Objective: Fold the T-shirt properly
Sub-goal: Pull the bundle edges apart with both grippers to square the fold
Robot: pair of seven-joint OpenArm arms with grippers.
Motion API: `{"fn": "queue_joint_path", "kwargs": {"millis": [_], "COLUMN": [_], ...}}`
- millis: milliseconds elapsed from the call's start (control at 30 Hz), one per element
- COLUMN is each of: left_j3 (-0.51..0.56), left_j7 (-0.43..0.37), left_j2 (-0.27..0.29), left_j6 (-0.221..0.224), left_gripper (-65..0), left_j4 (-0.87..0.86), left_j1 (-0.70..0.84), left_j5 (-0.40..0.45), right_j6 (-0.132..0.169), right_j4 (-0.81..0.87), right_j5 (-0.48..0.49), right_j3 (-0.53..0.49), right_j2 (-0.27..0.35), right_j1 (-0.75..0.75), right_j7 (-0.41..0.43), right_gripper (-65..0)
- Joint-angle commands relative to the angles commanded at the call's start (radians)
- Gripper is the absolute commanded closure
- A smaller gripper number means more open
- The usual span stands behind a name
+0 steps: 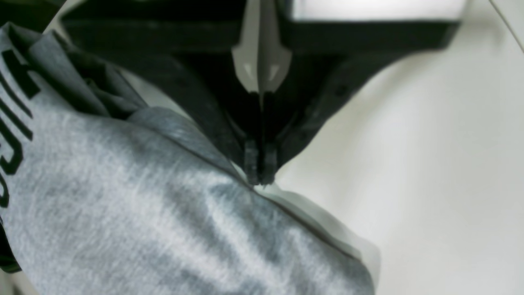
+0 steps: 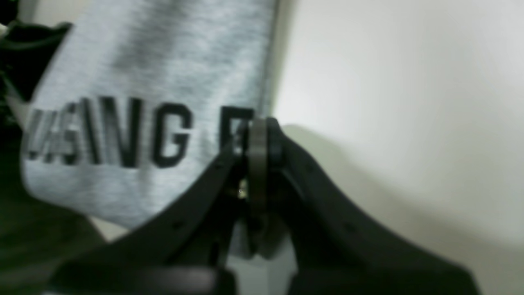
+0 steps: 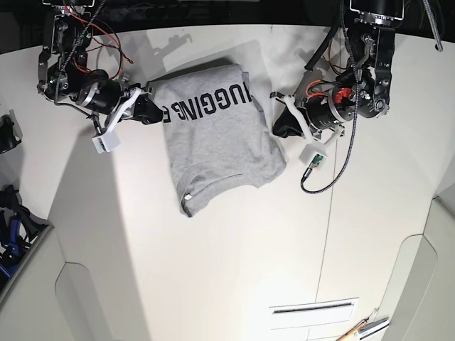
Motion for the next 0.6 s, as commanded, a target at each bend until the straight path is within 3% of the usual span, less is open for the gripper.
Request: {"fn": "queue_joint_path", "kwargs": {"millis": [100, 367, 600], "left_j3": [0.000, -0.008, -0.147], "left_j7": [-0.003, 0.002, 0.051], "left_j2": [0.000, -0.001, -0.004], "left_j6": [0.000, 0.001, 0.000], "left_gripper": [0.0, 0.0, 0.0], "left_j4": [0.000, 0.000, 0.003], "left_j1": [-0.002, -0.038, -0.048], "left_j5": [0.002, 0.058, 0.040], "right_j6": [0.000, 0.000, 0.000], "right_j4": [0.000, 0.000, 0.000], "right_j5": [0.014, -0.002, -0.002], "right_j3": [-0.024, -0.106, -0.085], "right_j2": [-0.003, -0.079, -0.074], "right_j1": [-0.003, -0.003, -0.003], "right_j7": [0.002, 0.000, -0.015], "right_gripper": [0.0, 0.0, 0.0]}}
